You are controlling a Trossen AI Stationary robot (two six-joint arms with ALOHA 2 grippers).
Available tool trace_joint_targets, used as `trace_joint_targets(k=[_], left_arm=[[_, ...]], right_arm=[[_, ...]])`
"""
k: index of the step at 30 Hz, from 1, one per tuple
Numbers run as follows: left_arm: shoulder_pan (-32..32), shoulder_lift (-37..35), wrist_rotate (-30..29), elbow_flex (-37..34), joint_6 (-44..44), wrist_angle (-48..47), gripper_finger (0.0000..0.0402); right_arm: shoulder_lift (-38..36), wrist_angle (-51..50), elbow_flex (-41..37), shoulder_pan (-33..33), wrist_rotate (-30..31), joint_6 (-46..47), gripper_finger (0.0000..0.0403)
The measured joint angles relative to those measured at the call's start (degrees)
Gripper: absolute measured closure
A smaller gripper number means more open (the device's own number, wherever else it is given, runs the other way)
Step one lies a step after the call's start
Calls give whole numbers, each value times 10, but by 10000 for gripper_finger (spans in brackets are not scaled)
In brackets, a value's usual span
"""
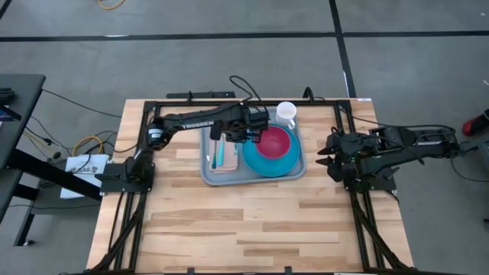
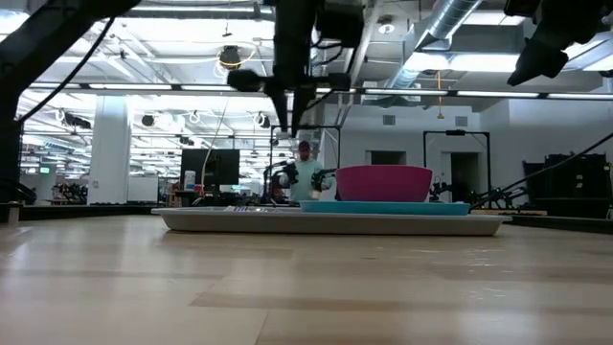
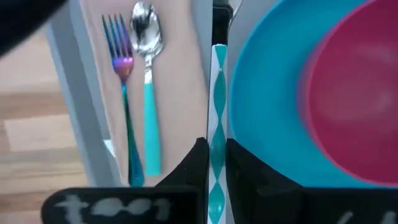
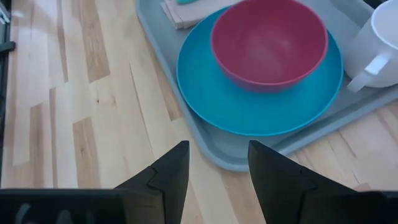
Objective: Set up tray
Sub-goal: Put the knife on the brown napkin to the right of the blue spoon on the blue tray
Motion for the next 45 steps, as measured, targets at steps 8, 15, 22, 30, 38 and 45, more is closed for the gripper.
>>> trace_joint_targets(k=[8, 15, 22, 30, 38, 45], left_arm=[[22, -75, 83, -255, -39, 296, 389], [35, -139, 83, -390, -72, 326, 389], [58, -156, 138, -455, -30, 381, 389], [71, -153, 144, -477, -4, 418, 389], [81, -153, 155, -477, 32, 422, 389], [83, -153, 157, -482, 39, 425, 347]], right_arm=[[-23, -2, 0, 0, 1, 0, 248], [-25, -2, 0, 0, 0, 0, 248], [-23, -1, 0, 0, 0, 0, 248], [-20, 12, 0, 0, 0, 6, 248], [-20, 32, 0, 0, 0, 11, 248], [-20, 32, 0, 0, 0, 11, 248]])
